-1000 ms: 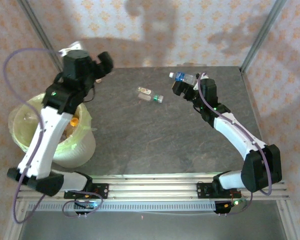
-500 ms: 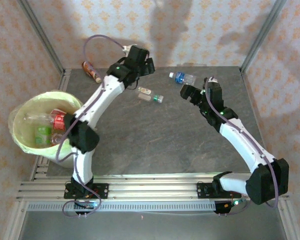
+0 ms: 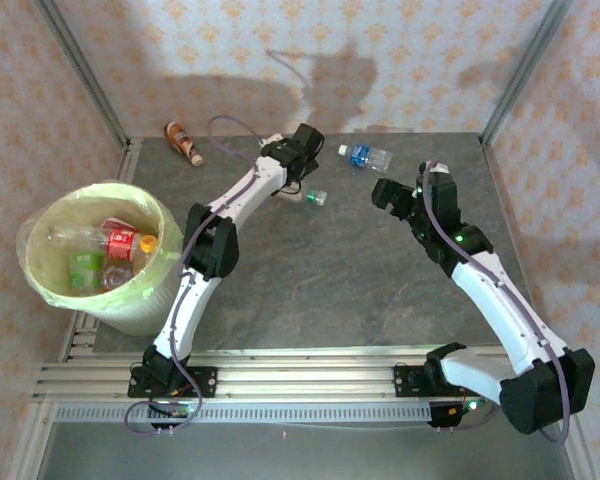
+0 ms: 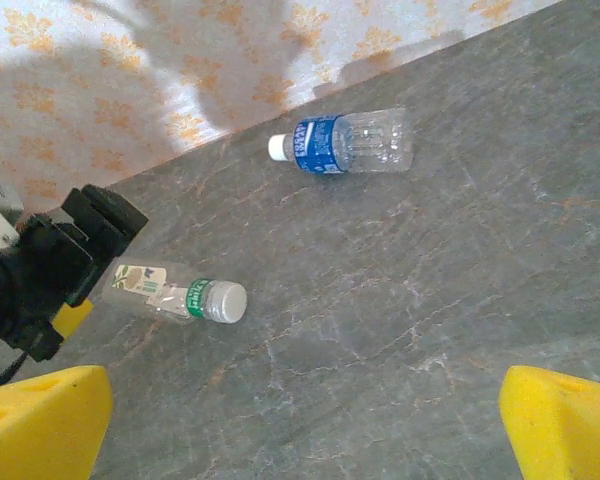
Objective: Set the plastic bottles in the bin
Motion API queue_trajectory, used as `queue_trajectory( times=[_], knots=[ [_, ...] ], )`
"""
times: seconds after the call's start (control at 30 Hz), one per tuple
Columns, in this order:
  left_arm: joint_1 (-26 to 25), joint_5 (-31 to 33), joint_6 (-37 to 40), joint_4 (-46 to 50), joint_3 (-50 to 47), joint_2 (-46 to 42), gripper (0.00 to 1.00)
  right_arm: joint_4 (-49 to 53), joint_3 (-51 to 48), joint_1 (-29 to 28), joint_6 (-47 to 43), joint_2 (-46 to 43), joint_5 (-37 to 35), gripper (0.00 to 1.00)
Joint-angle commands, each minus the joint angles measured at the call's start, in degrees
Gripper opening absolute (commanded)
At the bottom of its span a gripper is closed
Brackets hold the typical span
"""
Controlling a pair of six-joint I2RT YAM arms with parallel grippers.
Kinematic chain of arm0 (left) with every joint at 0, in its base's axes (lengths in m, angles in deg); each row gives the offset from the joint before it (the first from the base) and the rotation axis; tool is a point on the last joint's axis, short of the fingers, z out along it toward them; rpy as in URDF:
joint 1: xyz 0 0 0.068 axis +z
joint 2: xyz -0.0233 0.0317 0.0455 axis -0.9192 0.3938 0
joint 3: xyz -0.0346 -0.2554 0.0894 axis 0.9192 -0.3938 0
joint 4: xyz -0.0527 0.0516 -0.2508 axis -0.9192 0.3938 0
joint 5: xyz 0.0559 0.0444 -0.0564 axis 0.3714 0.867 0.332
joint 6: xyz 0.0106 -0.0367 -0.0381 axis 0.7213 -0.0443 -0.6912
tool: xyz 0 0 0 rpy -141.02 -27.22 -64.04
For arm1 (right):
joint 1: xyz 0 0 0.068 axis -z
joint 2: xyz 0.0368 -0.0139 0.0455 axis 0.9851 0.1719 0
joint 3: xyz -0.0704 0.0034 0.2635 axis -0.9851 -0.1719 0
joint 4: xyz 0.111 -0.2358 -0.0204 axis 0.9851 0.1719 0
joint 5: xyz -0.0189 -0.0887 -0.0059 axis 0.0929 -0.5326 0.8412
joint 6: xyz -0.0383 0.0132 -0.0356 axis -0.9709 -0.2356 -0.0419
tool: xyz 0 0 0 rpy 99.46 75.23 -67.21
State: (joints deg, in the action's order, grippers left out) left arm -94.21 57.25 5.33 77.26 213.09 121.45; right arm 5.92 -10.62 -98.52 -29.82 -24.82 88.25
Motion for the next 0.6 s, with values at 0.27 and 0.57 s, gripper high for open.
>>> queue_trajectory(
  times=[0.27, 0.57],
  knots=[
    [-0.12, 3.53, -11.56, 0.39, 3.80, 6.65, 0.99, 3.40, -1.07, 0.16, -1.84, -3.90, -3.36, 1.00],
    [0.28, -1.14, -7.51, -2.64, 2.23, 7.61, 0.81, 1.89, -2.42, 0.22, -1.86, -3.64, -2.78, 1.00]
  ],
)
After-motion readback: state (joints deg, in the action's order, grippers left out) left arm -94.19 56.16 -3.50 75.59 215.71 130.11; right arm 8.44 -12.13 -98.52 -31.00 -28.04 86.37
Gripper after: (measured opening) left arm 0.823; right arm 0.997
